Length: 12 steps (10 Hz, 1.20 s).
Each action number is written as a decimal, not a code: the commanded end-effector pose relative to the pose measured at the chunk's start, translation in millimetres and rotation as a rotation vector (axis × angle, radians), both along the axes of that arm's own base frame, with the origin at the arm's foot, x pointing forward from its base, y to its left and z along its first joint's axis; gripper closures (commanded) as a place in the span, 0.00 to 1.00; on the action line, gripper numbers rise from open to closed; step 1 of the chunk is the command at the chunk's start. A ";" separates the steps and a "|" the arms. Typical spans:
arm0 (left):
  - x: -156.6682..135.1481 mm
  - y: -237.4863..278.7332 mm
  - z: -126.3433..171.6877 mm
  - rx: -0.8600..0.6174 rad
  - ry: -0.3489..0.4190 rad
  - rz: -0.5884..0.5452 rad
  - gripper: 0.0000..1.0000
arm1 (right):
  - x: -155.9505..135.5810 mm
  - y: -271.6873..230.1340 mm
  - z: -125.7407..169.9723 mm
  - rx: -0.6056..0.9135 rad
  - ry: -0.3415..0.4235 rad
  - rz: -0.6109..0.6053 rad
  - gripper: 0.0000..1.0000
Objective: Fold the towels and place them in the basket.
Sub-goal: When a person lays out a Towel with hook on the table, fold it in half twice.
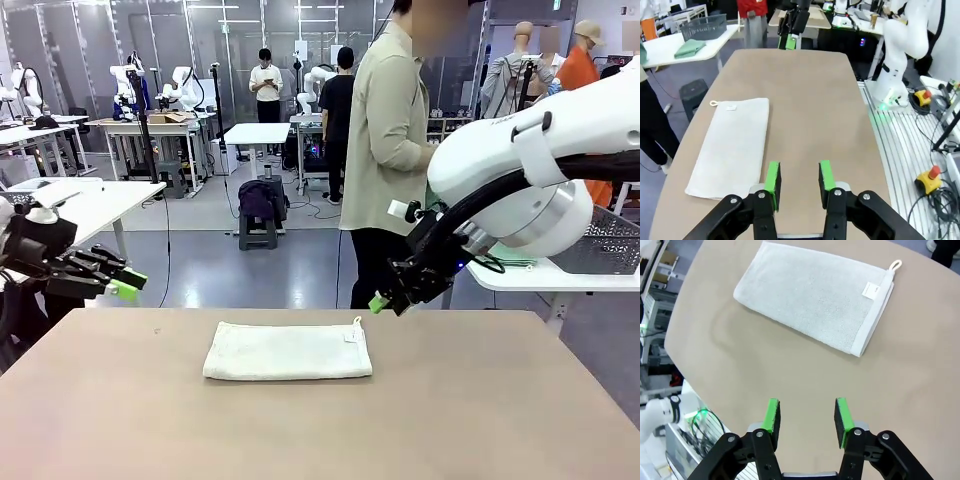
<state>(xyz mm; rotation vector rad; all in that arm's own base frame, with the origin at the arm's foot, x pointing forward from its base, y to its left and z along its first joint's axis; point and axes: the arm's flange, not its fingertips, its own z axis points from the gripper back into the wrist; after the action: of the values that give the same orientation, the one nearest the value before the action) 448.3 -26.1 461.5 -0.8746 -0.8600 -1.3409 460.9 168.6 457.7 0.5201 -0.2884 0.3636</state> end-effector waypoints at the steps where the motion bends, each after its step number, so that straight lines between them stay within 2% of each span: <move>1: 0.0 8.2 3.2 -0.004 -0.017 -0.007 0.58 | 4.3 18.3 -10.2 0.018 0.029 -0.135 0.44; 3: 0.0 8.2 3.2 -0.004 -0.017 -0.007 0.58 | 16.9 35.4 -28.5 -0.027 -0.025 -0.237 0.44; 4: 0.0 8.2 3.2 -0.004 -0.017 -0.007 0.58 | 28.7 41.7 -42.8 -0.035 -0.028 -0.287 0.44; 5: 0.0 8.2 3.2 -0.004 -0.017 -0.007 0.58 | 43.0 45.5 -55.7 -0.031 0.021 -0.334 0.42; 6: 0.0 8.2 3.2 -0.004 -0.017 -0.007 0.58 | 59.3 47.1 -67.1 -0.054 0.066 -0.347 0.24; 10: 0.0 8.2 3.2 -0.004 -0.017 -0.007 0.58 | 108.3 53.4 -92.2 -0.113 0.107 -0.411 0.22; 12: 0.0 8.2 3.2 -0.004 -0.017 -0.007 0.58 | 124.5 60.8 -106.5 -0.110 0.163 -0.432 0.22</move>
<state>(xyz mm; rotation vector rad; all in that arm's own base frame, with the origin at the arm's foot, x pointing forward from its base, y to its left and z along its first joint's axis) 448.6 -19.7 462.3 -0.8645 -0.8673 -1.3349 573.6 218.5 352.0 0.3680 -0.2522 -0.0431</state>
